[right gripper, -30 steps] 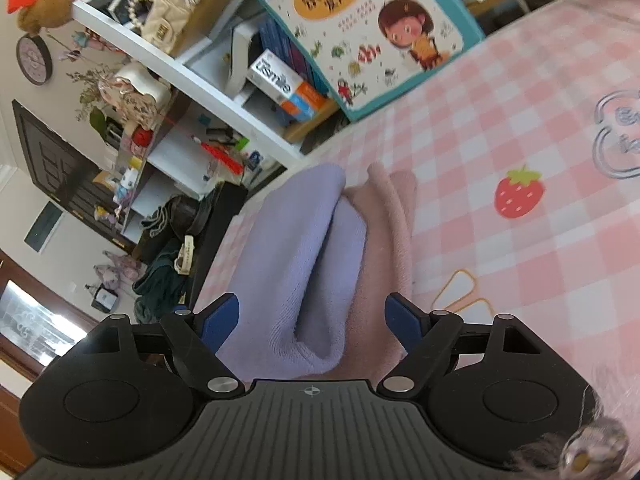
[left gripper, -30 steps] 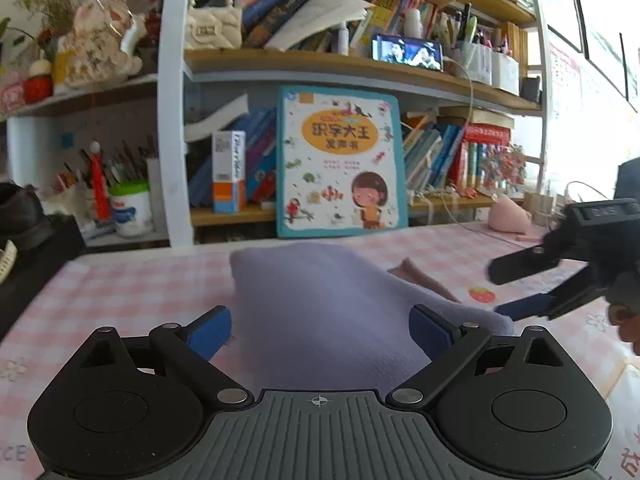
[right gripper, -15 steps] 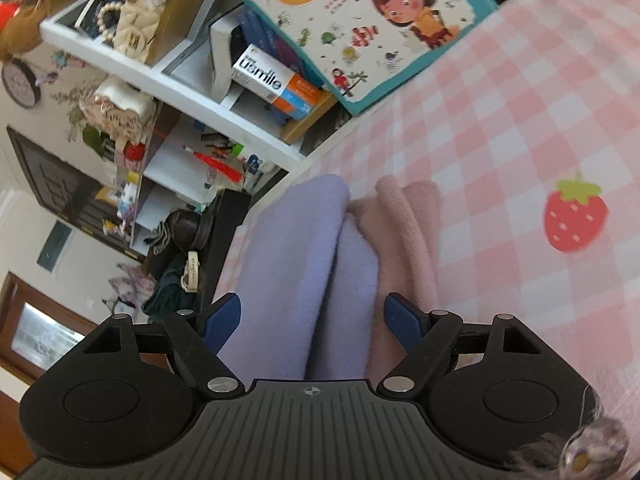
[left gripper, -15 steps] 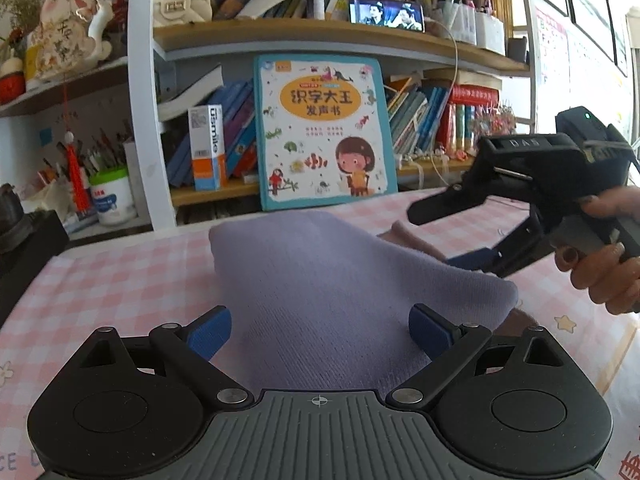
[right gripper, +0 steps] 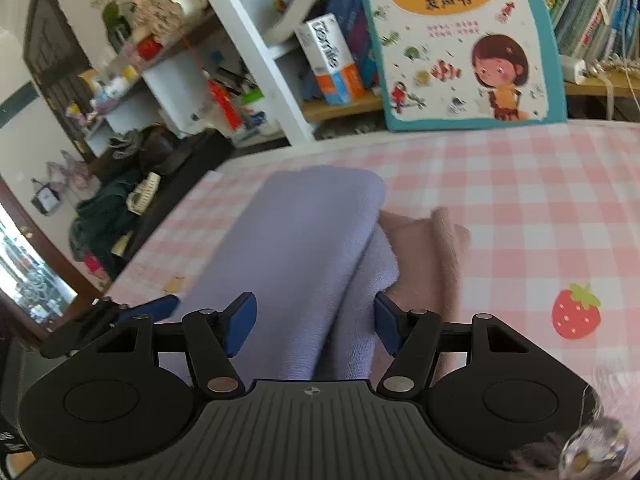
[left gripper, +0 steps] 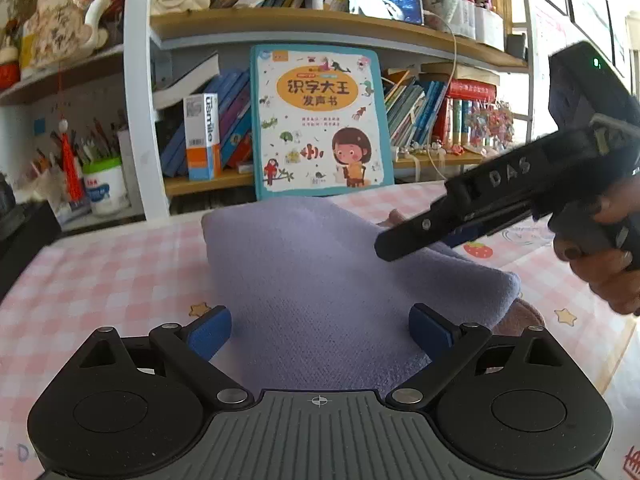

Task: Fold clothes

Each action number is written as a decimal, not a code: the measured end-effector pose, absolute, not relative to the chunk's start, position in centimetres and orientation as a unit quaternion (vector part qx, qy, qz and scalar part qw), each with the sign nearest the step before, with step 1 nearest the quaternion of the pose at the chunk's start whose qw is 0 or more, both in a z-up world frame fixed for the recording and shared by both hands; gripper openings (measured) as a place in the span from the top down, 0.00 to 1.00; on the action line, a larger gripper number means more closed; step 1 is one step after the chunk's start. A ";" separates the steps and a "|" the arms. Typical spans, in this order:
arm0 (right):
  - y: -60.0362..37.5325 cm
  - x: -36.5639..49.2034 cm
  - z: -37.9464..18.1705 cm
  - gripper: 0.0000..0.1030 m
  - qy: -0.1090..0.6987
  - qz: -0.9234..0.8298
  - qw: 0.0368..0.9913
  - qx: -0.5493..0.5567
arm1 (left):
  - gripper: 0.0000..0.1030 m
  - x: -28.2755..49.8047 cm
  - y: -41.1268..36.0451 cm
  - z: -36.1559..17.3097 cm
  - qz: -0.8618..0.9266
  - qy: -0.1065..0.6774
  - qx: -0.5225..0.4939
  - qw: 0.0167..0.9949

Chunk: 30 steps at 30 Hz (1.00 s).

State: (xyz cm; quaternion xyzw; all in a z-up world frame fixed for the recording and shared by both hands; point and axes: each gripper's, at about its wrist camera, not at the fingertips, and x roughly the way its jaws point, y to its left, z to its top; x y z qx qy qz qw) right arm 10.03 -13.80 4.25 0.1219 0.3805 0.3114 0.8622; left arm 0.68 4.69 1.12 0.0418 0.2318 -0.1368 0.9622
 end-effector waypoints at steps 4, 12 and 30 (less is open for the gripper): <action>-14.7 10.9 2.9 0.41 0.397 0.310 0.848 0.164 | 0.05 0.3 4.7 1.4 -0.134 0.221 0.051 0.965; -13.8 8.2 4.7 0.83 0.339 0.321 0.875 0.127 | 0.05 0.3 4.7 1.7 -0.131 0.217 0.054 0.966; -20.1 5.7 1.2 0.78 0.355 0.274 0.850 0.275 | 0.05 -0.5 5.1 2.9 -0.130 0.214 0.032 0.968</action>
